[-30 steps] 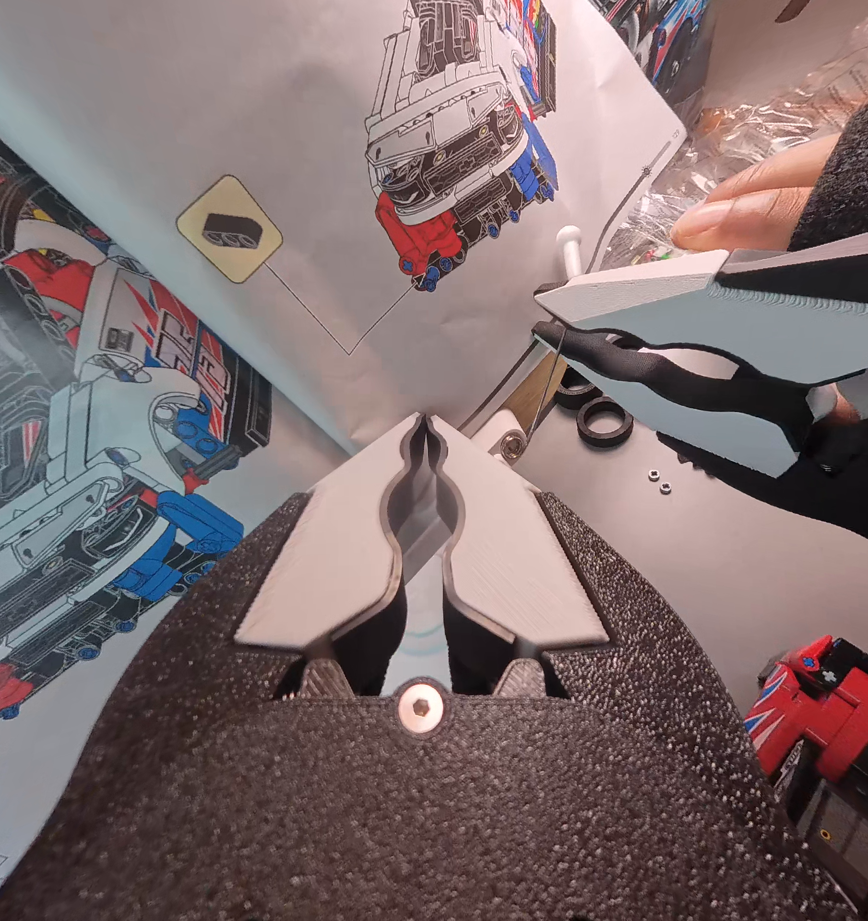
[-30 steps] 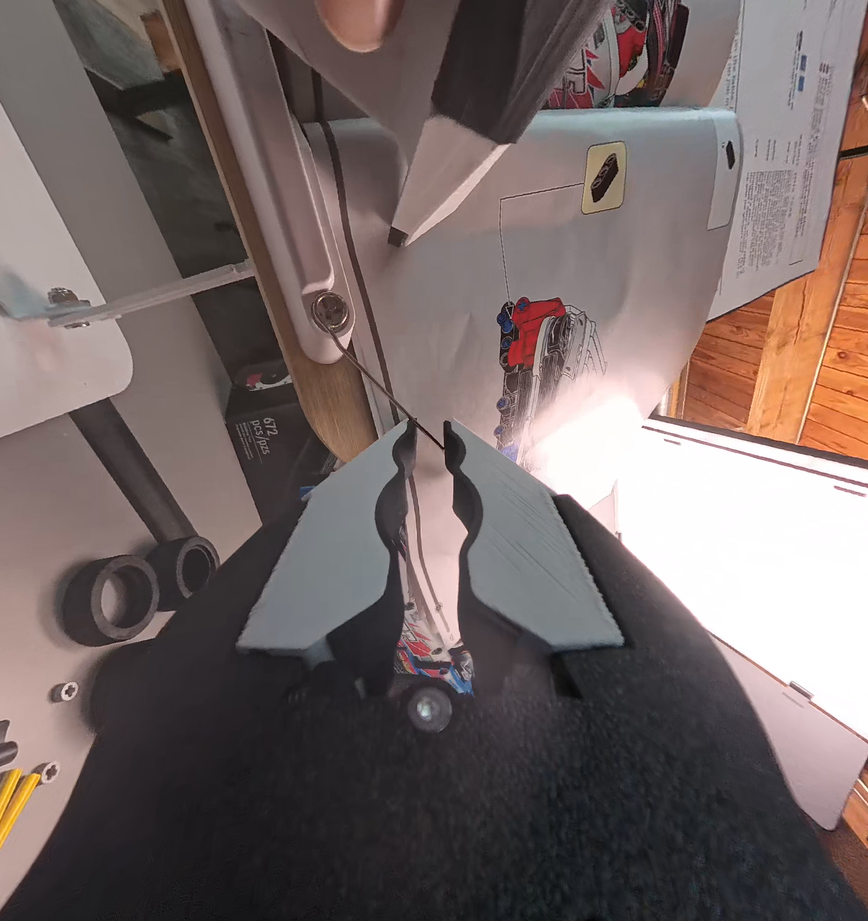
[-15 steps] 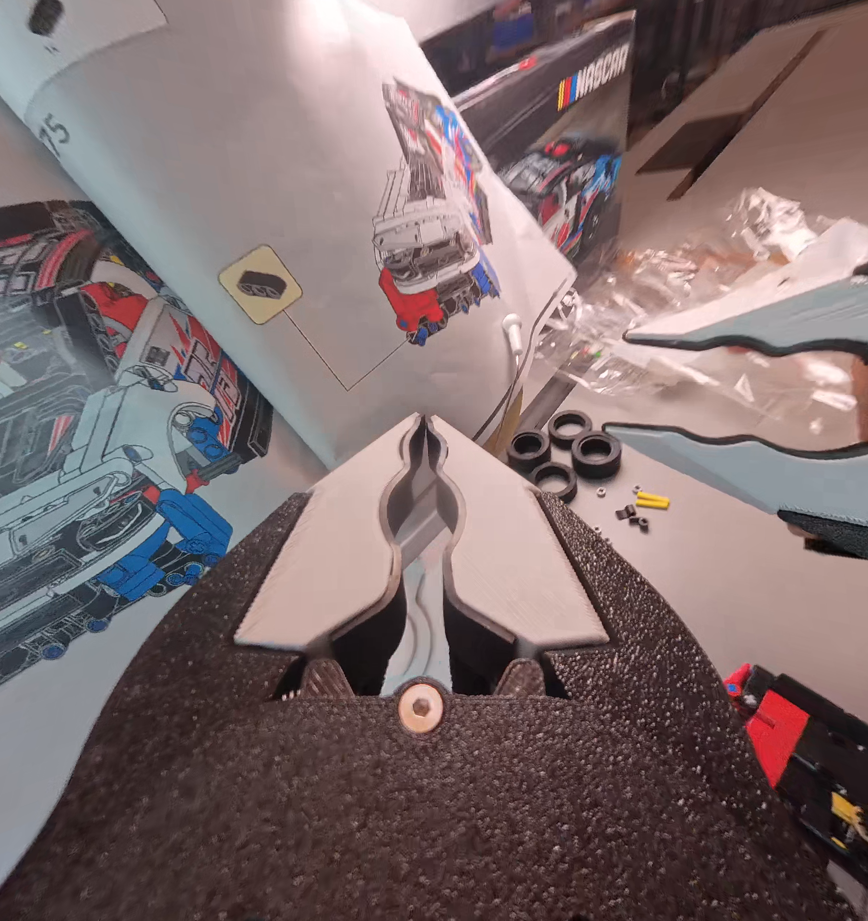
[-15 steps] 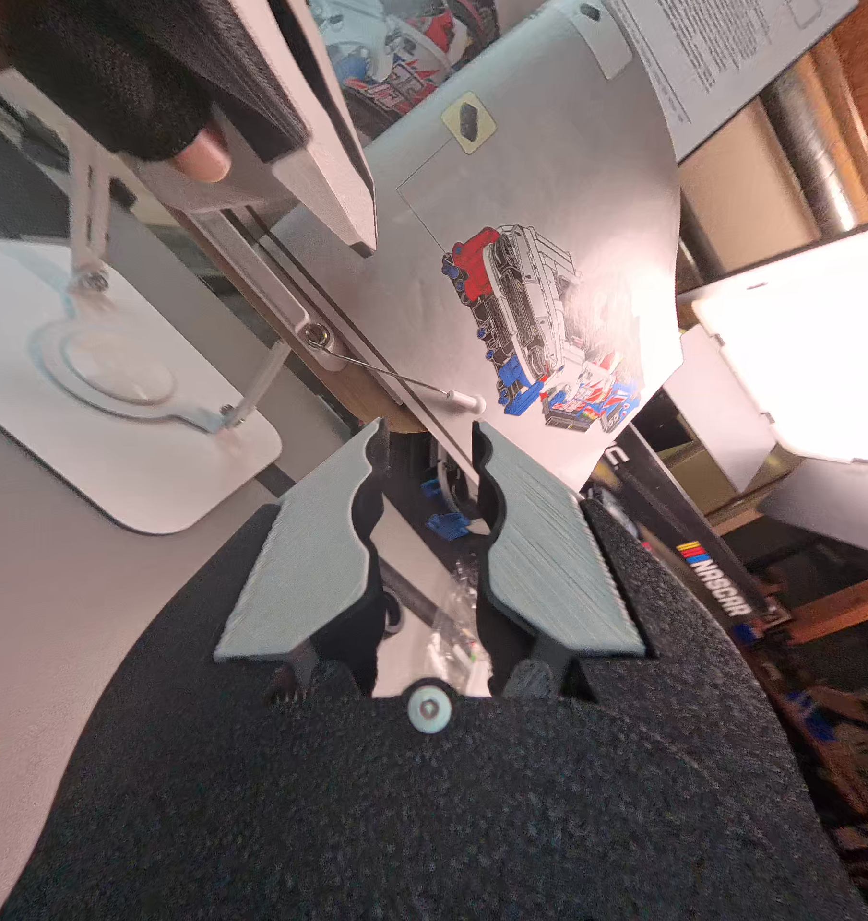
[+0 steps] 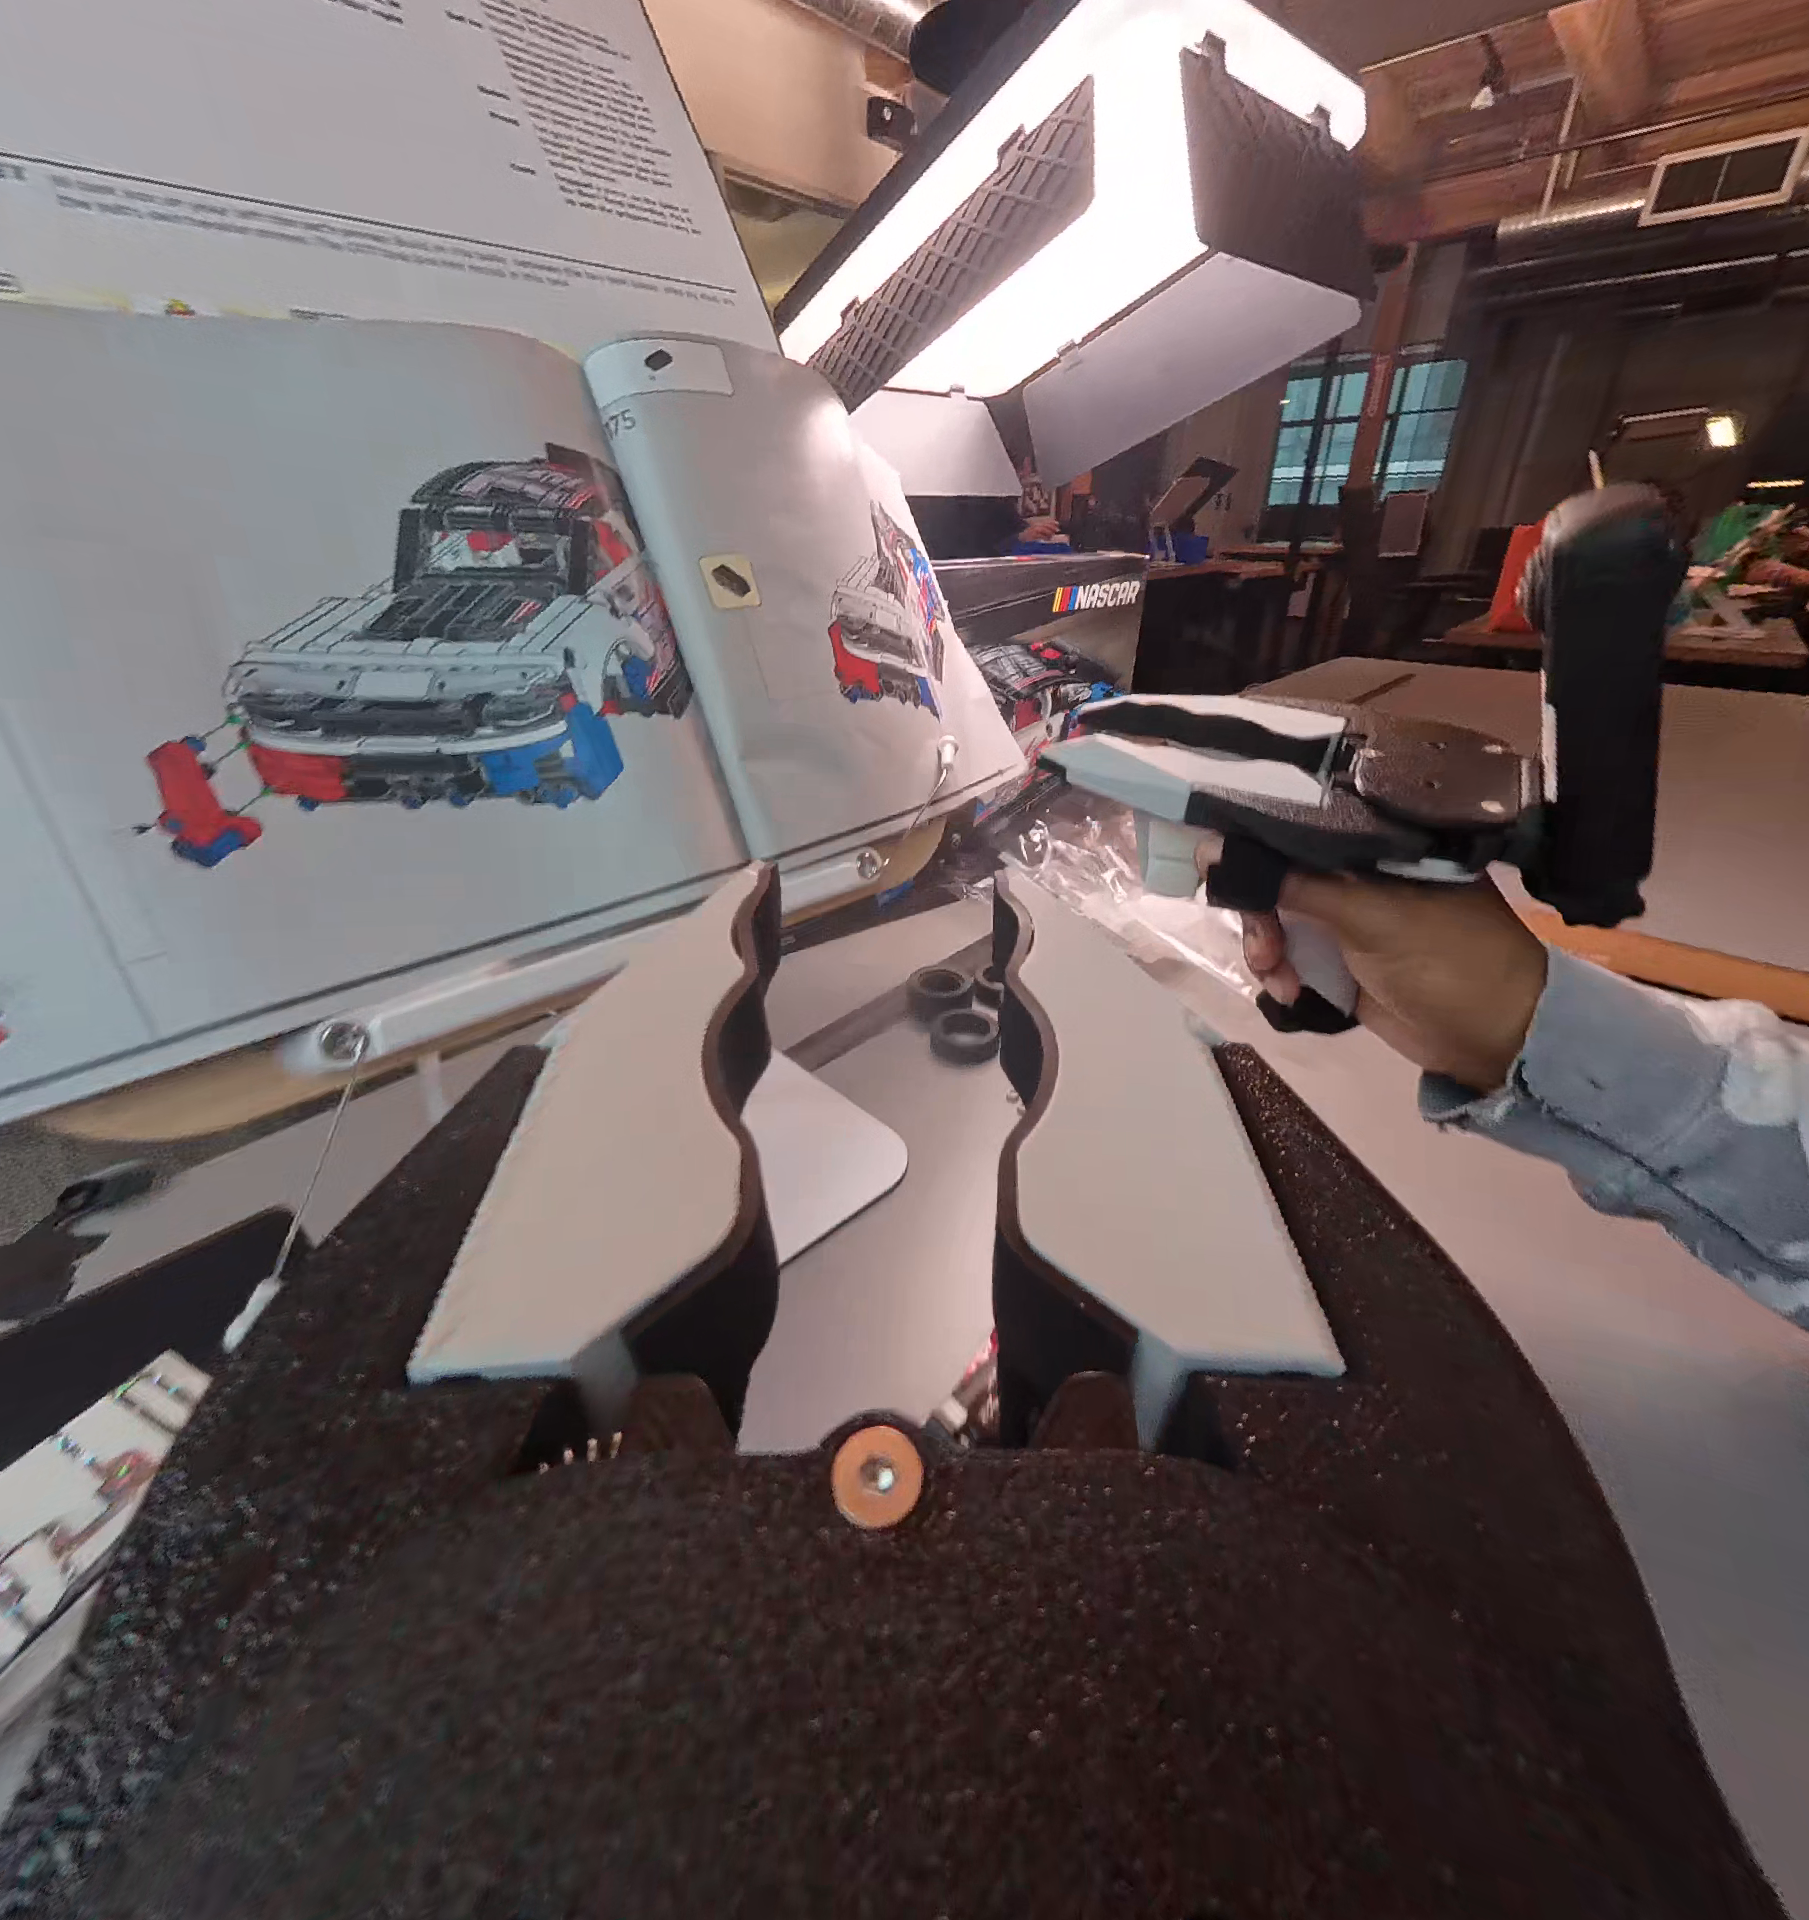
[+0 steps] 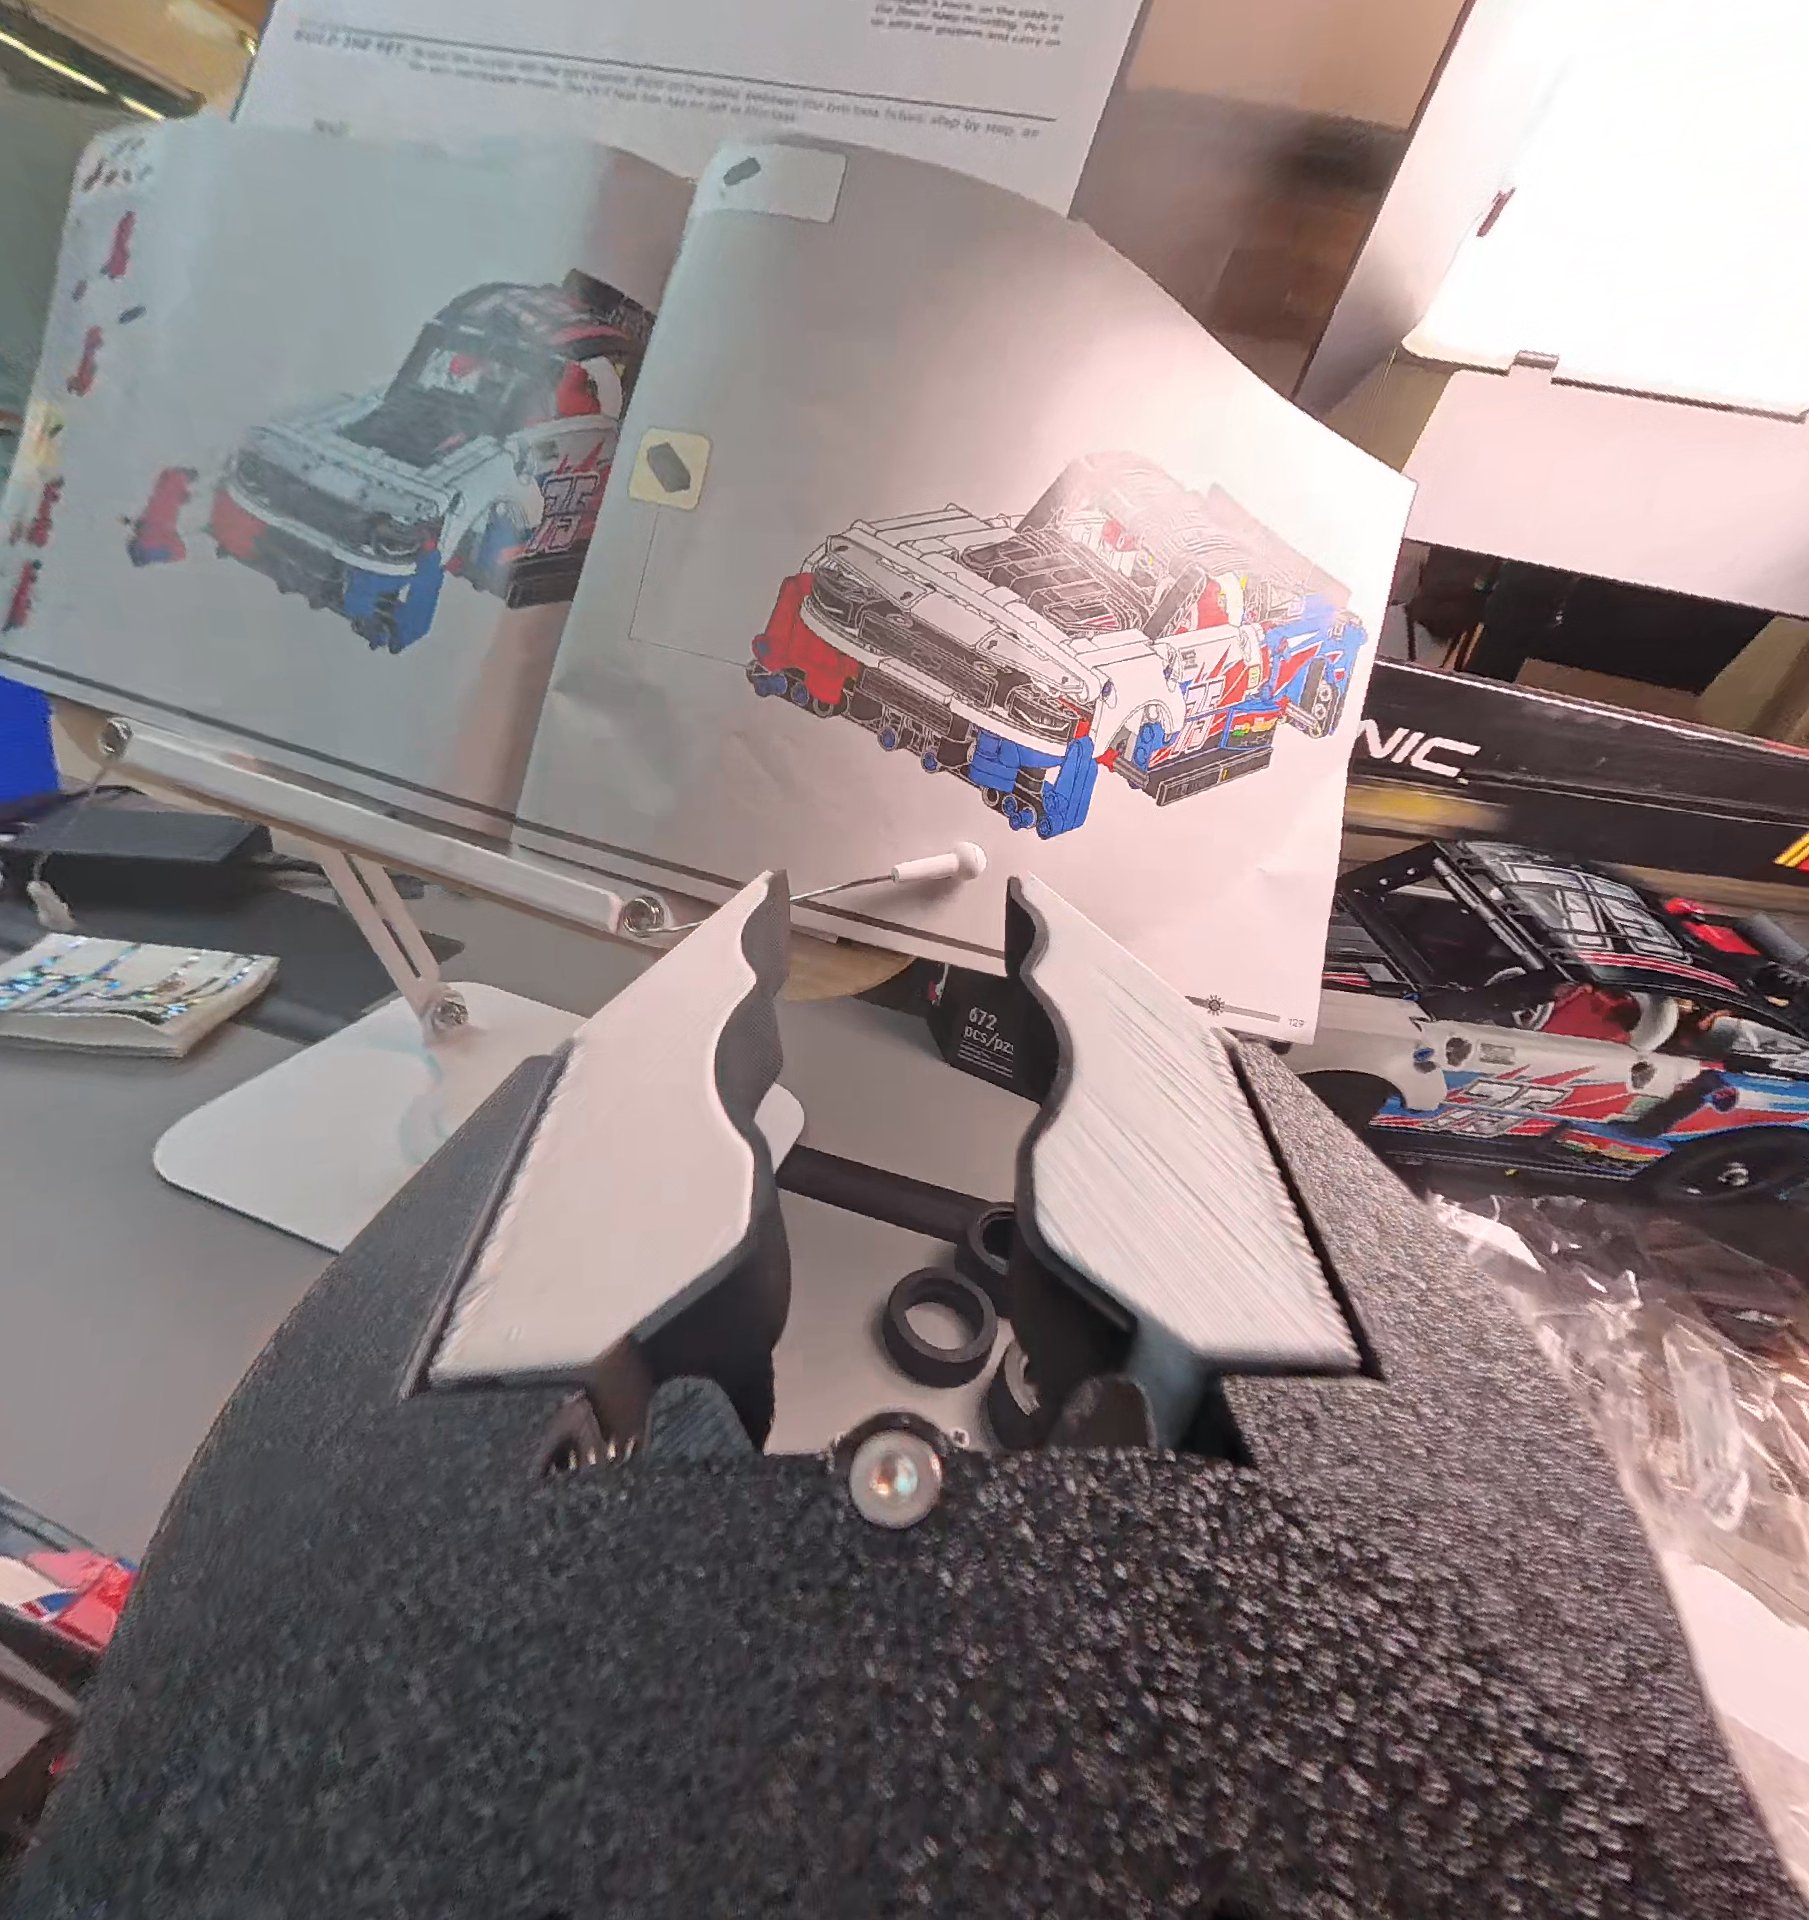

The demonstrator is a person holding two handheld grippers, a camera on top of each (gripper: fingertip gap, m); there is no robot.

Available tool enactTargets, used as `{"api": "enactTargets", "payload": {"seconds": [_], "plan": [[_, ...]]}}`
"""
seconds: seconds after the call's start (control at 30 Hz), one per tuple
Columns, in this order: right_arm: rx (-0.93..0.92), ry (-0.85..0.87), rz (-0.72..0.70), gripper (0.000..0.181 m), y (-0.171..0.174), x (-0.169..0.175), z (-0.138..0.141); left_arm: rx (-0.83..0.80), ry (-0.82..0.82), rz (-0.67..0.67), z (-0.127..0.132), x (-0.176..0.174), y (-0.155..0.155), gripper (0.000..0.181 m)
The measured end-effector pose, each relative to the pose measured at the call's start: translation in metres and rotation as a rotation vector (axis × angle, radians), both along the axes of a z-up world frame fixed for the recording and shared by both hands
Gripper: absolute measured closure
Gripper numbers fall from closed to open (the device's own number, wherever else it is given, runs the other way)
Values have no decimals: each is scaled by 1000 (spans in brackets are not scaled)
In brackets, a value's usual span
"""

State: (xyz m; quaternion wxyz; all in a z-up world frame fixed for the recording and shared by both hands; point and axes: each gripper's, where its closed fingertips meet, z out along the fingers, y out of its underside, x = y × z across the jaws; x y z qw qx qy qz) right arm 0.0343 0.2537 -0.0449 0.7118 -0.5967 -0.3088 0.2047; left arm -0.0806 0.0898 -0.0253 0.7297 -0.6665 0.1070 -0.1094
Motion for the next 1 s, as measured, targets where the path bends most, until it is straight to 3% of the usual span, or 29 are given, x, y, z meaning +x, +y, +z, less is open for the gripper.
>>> {"api": "enactTargets", "payload": {"seconds": [0.17, 0.3, 0.47, 0.6, 1.0], "plan": [[-47, 65, 43, 141, 3, -17, 4, -31, -8, 89, -33, -28, -57, 133], [-53, 79, 61, 143, 2, -37, 6, -17, 54, 188, -60, -52, -80, 132], [-77, 136, 74, 145, 0, -61, 14, -62, 85, 218, -90, -67, -73, 127], [-61, 91, 85, 146, -6, -67, 5, -84, 66, 200, -105, -67, -72, 126], [-79, 107, 102, 151, -8, -56, -5, -85, 11, 181, -105, -72, -74, 126]]}}
